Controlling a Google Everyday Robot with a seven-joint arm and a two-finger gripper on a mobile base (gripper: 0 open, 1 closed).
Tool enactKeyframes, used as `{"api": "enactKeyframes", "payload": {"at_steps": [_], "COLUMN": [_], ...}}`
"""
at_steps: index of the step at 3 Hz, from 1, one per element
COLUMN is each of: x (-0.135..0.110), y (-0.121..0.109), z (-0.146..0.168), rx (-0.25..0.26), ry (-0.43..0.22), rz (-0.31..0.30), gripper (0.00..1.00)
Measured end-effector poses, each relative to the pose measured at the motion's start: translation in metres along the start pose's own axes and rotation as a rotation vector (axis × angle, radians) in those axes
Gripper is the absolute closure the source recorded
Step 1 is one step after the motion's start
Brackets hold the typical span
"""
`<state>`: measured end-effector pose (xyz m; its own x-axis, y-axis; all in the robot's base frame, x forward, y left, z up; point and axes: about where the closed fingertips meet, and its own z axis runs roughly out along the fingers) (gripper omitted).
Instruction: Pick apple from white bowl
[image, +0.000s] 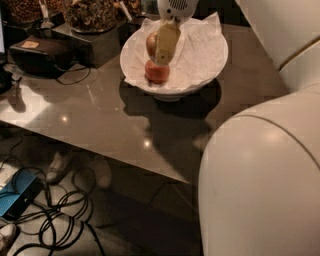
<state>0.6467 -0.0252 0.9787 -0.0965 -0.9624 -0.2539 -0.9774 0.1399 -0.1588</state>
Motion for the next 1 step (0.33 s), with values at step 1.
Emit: {"api": "enactKeyframes", "payload": {"at_steps": [1], "x": [-0.0068], "y": [-0.0078], "z": [0.0008], "rx": [0.03], "ry": [-0.024], "rz": [-0.001], "gripper": [1.0]}}
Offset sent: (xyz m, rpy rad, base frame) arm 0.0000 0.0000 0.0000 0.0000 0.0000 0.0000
